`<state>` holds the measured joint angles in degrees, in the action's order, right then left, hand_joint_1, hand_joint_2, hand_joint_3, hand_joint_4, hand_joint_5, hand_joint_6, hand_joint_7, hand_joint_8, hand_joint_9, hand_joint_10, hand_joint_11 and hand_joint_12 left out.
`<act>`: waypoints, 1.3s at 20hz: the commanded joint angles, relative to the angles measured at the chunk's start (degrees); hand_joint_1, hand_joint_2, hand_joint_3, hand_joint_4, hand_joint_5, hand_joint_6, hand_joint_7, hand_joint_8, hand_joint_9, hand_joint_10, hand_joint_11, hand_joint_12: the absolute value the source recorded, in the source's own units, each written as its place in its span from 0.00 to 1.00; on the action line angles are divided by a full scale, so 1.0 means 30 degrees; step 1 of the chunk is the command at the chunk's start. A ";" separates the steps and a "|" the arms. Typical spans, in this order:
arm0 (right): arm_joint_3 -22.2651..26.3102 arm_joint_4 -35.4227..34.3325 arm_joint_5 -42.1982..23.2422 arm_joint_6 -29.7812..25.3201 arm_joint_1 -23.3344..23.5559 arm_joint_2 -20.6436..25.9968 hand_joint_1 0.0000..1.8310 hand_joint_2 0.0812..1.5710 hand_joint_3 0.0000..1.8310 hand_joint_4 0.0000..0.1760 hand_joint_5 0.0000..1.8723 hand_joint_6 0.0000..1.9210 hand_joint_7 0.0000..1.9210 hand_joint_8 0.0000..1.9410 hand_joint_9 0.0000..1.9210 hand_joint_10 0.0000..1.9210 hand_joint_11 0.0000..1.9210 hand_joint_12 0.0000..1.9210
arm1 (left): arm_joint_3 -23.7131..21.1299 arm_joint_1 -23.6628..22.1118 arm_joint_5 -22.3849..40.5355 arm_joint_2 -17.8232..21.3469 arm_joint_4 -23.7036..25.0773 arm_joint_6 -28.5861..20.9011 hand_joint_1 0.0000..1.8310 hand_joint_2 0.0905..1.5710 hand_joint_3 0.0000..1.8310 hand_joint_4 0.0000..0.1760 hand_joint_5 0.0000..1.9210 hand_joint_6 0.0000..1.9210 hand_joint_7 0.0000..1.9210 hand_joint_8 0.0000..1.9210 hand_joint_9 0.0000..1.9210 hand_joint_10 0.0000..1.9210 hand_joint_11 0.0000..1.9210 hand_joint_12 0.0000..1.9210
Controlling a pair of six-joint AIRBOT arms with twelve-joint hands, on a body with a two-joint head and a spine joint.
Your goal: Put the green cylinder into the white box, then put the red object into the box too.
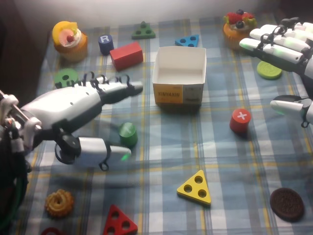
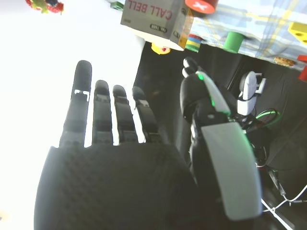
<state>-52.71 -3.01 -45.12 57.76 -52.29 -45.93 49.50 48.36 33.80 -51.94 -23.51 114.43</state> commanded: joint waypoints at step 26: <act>-0.0001 -0.0671 -0.2869 -0.0070 -0.0073 0.0011 0.25 0.88 0.00 0.00 0.00 0.00 0.00 0.00 0.00 0.03 0.00 0.41 | -0.0593 -0.1368 0.5245 -0.0134 0.0038 0.1806 0.64 0.80 0.00 0.00 0.34 0.67 0.40 0.81 0.23 0.82 0.03 1.00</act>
<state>-52.71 -4.71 -46.52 57.69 -52.82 -45.95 48.01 44.93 41.98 -52.38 -25.61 119.94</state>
